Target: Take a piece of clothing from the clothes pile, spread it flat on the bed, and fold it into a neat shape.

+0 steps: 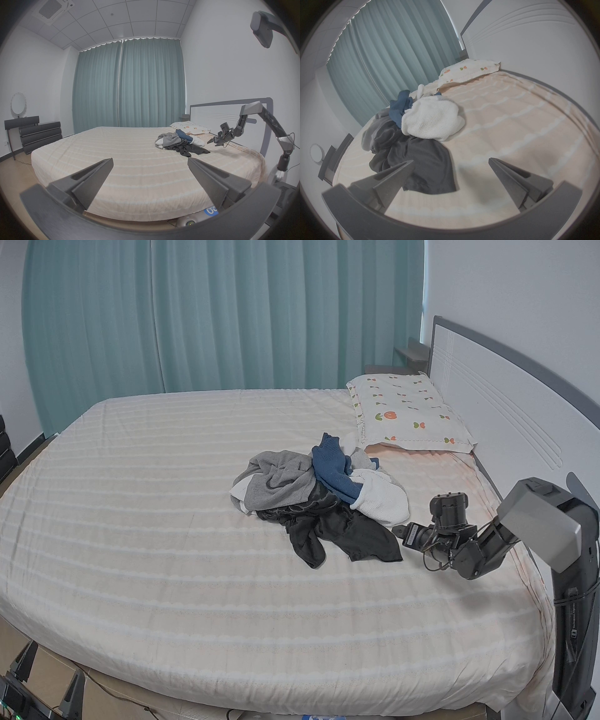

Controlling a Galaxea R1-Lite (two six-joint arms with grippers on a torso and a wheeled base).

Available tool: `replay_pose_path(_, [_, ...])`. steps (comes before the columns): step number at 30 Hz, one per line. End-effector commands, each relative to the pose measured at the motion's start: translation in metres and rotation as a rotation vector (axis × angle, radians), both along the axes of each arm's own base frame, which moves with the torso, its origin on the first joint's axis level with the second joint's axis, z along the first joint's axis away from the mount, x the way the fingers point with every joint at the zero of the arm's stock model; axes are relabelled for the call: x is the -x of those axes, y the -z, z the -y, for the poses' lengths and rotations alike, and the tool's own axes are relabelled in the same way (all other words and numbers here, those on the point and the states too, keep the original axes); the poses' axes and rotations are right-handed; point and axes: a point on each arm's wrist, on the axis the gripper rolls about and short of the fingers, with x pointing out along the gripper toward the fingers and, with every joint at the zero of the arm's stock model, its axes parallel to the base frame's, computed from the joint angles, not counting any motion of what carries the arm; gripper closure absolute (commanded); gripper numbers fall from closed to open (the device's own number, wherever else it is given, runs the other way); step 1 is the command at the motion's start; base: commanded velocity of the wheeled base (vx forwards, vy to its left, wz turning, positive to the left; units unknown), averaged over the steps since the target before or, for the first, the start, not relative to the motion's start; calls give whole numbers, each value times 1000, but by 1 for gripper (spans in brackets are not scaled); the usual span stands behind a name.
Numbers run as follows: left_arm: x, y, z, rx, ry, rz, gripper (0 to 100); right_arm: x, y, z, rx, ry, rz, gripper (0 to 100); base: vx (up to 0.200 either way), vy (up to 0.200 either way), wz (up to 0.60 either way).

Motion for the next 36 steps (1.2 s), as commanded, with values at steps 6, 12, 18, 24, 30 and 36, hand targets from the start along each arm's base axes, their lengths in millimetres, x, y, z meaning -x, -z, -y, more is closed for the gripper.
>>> replay_pose_path(6, [0,5,0,0,0,-3,0,-29,48,-33,-1,-1,-80,0,0,0,0])
replay_pose_path(12, [0,5,0,0,0,-3,0,-37,51,-39,-3,-7,-69,0,0,0,0])
replay_pose_path(18, [0,5,0,0,0,-3,0,-34,48,-62,3,-34,-42,0,0,0,0])
replay_pose_path(24, [0,5,0,0,0,-3,0,-31,46,-82,21,-58,-22,0,0,0,0])
replay_pose_path(30, [0,5,0,0,0,-3,0,-30,52,-87,38,-72,-18,100,0,0,0])
replay_pose_path(36, [0,5,0,0,0,-3,0,-29,39,-83,-12,-45,13,100,0,0,0])
